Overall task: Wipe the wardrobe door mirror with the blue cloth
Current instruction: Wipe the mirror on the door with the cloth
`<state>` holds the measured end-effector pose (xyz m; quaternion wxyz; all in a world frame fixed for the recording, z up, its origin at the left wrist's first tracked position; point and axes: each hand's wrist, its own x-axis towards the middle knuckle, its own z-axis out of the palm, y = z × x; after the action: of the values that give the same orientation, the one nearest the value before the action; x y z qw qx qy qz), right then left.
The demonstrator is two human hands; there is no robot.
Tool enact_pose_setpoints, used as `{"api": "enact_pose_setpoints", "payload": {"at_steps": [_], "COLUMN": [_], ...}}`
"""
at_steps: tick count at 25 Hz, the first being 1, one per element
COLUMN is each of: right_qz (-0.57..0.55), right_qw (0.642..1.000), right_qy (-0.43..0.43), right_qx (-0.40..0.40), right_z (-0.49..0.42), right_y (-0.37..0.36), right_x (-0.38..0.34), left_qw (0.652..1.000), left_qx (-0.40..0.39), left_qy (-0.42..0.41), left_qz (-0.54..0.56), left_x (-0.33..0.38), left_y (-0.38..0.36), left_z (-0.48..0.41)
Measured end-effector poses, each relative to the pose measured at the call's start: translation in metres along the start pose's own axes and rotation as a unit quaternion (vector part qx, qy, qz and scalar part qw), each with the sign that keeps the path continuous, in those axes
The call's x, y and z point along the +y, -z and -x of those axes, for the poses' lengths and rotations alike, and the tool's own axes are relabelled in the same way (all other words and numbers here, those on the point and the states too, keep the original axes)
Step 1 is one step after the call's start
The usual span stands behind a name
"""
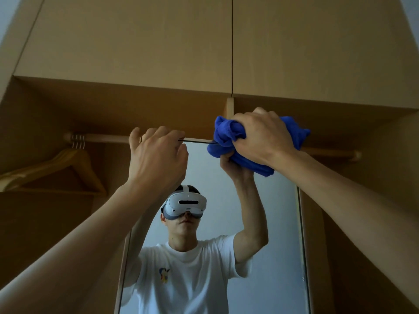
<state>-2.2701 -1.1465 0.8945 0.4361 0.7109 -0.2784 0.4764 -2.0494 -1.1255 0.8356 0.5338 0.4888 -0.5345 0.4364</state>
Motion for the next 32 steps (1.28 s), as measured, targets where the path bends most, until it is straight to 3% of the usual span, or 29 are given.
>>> {"api": "enact_pose_setpoints", "payload": {"at_steps": [7, 10, 18, 28, 32], "right_qz": [-0.007, -0.005, 0.032, -0.012, -0.015], "right_qw": [1.000, 0.999, 0.998, 1.000, 0.999], "right_qy": [0.020, 0.026, -0.045, -0.005, 0.009], "right_qx": [-0.018, -0.026, -0.038, -0.026, -0.031], "right_z": [-0.024, -0.019, -0.010, -0.048, -0.056], "right_y": [-0.010, -0.006, 0.008, -0.021, -0.027], "right_x": [-0.049, -0.043, -0.026, -0.108, -0.128], "left_qw": [0.997, 0.998, 0.987, 0.901, 0.835], "left_qx": [-0.006, -0.010, -0.025, -0.079, -0.077], "left_qy": [0.051, 0.020, 0.025, 0.172, 0.231], "left_qz": [0.055, 0.056, 0.154, 0.391, 0.493], "left_x": [-0.024, -0.033, -0.042, -0.059, -0.066], "left_y": [0.010, 0.013, 0.023, 0.032, 0.028], "left_z": [0.001, 0.004, 0.001, -0.001, -0.003]}}
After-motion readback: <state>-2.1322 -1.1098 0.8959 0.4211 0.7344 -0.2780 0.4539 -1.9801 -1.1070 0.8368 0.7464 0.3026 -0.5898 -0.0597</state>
